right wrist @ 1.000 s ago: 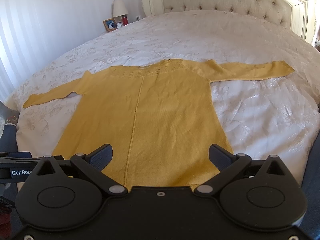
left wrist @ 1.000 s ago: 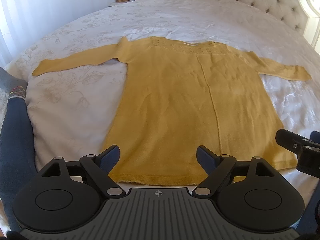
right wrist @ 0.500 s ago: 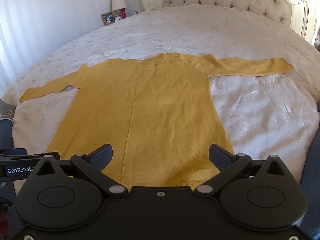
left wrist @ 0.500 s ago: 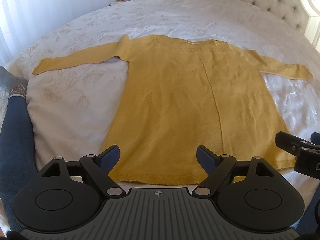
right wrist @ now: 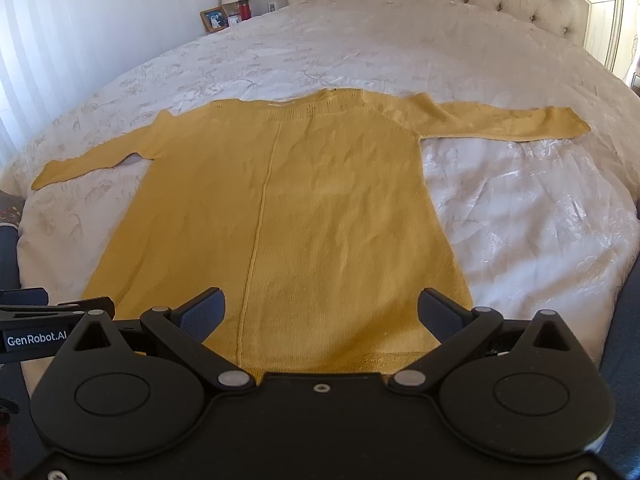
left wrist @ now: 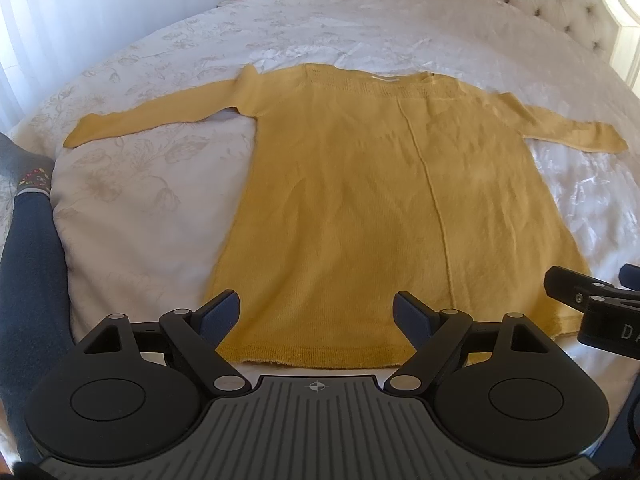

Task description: Fold small clothes

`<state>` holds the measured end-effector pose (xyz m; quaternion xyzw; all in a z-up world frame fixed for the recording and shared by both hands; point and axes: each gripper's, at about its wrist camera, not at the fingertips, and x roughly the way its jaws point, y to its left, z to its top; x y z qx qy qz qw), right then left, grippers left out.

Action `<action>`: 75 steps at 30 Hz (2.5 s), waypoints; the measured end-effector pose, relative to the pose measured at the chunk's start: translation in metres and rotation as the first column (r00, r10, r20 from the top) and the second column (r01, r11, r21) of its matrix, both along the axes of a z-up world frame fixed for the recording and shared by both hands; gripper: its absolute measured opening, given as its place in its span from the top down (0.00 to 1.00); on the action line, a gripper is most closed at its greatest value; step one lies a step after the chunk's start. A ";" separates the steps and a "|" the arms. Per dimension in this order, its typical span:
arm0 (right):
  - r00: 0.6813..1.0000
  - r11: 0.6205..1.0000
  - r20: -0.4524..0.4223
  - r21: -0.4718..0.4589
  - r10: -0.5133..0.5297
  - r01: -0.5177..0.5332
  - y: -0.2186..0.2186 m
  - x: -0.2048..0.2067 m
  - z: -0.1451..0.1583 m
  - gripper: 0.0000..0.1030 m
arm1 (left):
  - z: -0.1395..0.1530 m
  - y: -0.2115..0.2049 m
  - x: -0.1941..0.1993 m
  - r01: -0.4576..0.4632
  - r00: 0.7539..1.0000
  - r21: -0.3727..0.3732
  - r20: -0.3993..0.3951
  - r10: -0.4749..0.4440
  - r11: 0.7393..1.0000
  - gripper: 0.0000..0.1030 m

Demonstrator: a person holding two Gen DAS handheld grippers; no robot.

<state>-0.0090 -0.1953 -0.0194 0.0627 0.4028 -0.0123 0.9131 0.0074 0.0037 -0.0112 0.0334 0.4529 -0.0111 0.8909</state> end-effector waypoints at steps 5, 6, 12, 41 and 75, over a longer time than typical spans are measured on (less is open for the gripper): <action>1.000 1.000 -0.007 -0.002 0.003 -0.003 0.001 0.002 -0.002 0.01 | -0.001 -0.002 0.002 0.000 1.000 -0.001 -0.007 0.000 1.000 0.19; 1.000 1.000 -0.008 -0.001 0.003 -0.003 0.001 0.003 -0.002 0.01 | -0.002 -0.002 0.003 -0.001 1.000 -0.001 -0.008 0.001 1.000 0.19; 1.000 1.000 -0.019 0.013 0.007 -0.007 0.001 0.007 -0.007 0.01 | -0.007 0.001 0.007 -0.012 1.000 -0.013 -0.018 0.012 1.000 0.19; 0.998 0.985 0.049 0.166 0.049 -0.057 0.001 0.092 -0.040 0.01 | -0.034 0.136 0.169 -0.112 0.964 -0.065 0.236 0.125 0.992 0.19; 0.989 0.970 0.098 0.207 0.114 -0.132 0.021 0.173 -0.077 0.01 | -0.081 0.335 0.301 -0.385 0.887 -0.243 0.169 0.430 0.890 0.23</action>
